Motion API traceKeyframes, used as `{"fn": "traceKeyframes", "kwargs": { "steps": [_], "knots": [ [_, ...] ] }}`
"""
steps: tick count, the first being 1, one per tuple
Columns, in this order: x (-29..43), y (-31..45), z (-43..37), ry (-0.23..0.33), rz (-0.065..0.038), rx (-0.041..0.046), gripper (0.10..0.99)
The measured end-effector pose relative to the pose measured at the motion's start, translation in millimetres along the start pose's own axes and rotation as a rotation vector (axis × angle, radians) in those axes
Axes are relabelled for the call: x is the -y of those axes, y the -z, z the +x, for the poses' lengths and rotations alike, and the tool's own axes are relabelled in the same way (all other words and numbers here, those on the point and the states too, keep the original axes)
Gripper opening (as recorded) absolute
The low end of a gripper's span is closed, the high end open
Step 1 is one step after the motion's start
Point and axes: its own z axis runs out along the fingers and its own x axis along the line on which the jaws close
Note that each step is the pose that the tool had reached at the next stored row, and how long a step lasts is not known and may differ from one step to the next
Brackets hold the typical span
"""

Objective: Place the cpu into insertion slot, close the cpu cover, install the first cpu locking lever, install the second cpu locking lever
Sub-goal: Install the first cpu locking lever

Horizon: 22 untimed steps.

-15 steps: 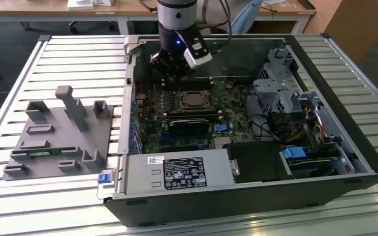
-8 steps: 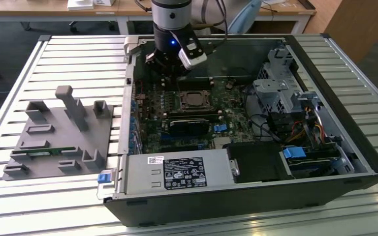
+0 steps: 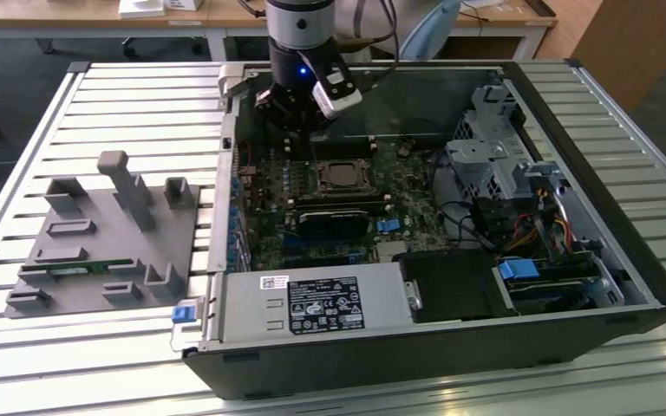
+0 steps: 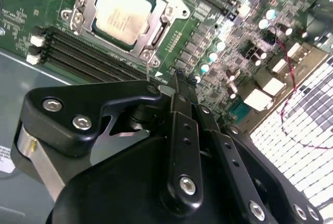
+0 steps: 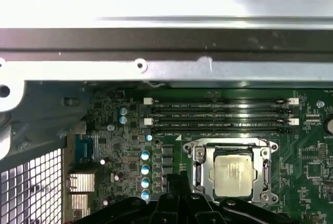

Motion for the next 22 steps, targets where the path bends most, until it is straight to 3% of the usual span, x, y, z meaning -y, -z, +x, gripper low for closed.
{"fn": "traceKeyframes", "kwargs": {
  "steps": [10, 22],
  "knots": [
    [-11.6, -0.4, 2.1, 0.001, 0.0, 0.0, 0.106],
    [-17.1, -0.7, -0.6, 0.004, 0.0, -0.0001, 0.106]
  ]
}}
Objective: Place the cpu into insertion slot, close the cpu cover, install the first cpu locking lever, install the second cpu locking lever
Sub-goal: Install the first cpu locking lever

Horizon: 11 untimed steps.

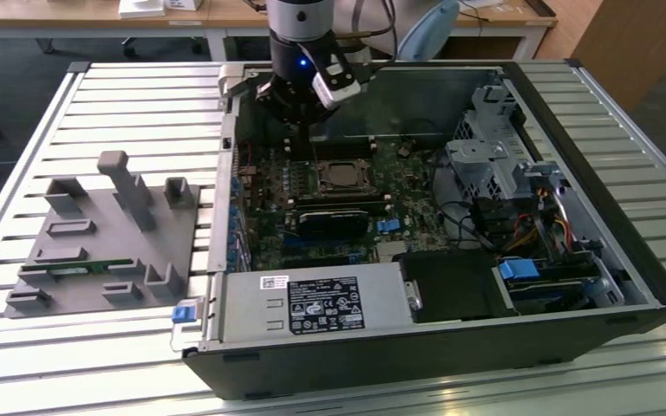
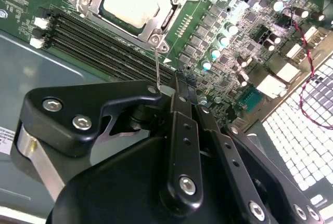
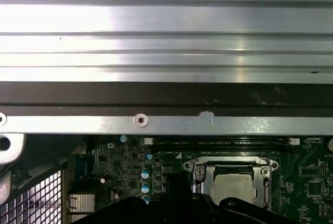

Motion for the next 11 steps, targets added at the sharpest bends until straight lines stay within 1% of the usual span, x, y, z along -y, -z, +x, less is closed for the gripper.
{"fn": "traceKeyframes", "kwargs": {
  "steps": [7, 11],
  "knots": [
    [-0.2, -0.4, -10.5, 0.0, 0.0, 0.0, 0.106],
    [-0.3, -0.6, -12.4, 0.0, 0.0, 0.0, 0.106]
  ]
}}
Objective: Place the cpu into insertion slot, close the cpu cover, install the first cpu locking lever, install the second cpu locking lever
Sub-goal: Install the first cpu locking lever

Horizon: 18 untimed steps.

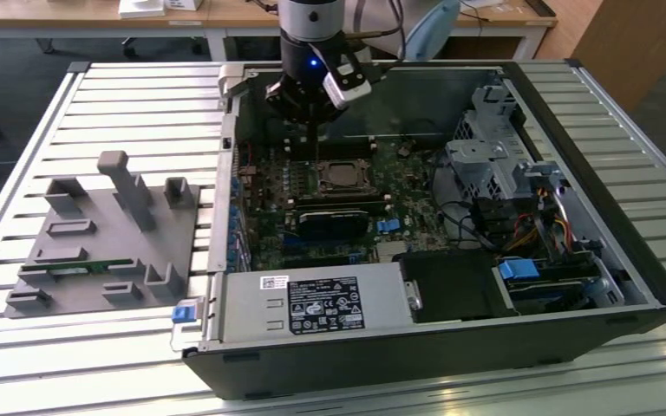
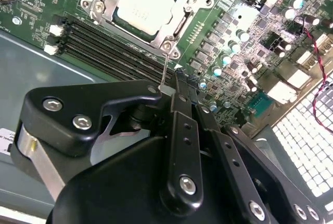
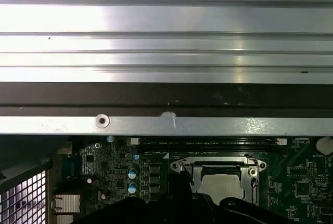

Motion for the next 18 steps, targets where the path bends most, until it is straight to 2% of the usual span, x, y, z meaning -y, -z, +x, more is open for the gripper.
{"fn": "traceKeyframes", "kwargs": {
  "steps": [5, 7, 11, 12, 14, 15, 16, 18],
  "knots": [
    [-0.1, -0.4, -1.7, 0.0, 0.0, -0.0001, 0.106],
    [-0.2, -1.0, -10.2, 0.0, 0.0, -0.0007, 0.106],
    [-0.4, -1.8, -21.5, 0.0, 0.0, -0.0012, 0.106],
    [-0.3, -1.9, -22.5, 0.0, -0.006, -0.0012, 0.106],
    [-0.3, -2.1, -22.8, -0.001, -0.042, -0.0021, 0.106],
    [-0.2, -2.4, -22.9, -0.001, -0.054, -0.0024, 0.106],
    [-0.2, -3.1, -23.0, -0.001, -0.058, -0.0022, 0.106],
    [-0.1, -4.8, -23.5, 0.005, -0.058, -0.0028, 0.106]
  ]
}}
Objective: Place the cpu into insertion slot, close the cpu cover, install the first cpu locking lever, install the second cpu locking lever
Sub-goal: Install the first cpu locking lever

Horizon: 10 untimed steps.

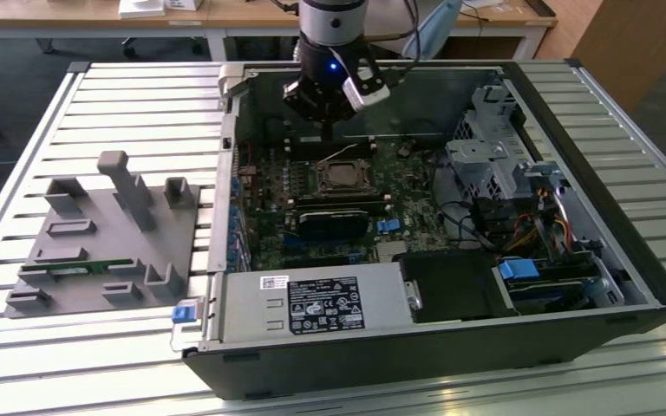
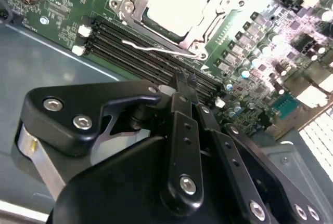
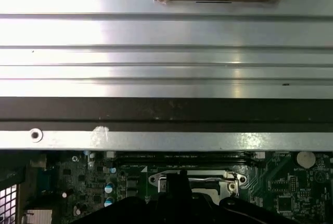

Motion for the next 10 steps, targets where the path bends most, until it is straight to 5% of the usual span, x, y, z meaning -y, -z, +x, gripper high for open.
{"fn": "traceKeyframes", "kwargs": {
  "steps": [10],
  "knots": [
    [0.6, -8.0, -8.1, 0.034, 0.0, -0.0031, 0.106]
  ]
}}
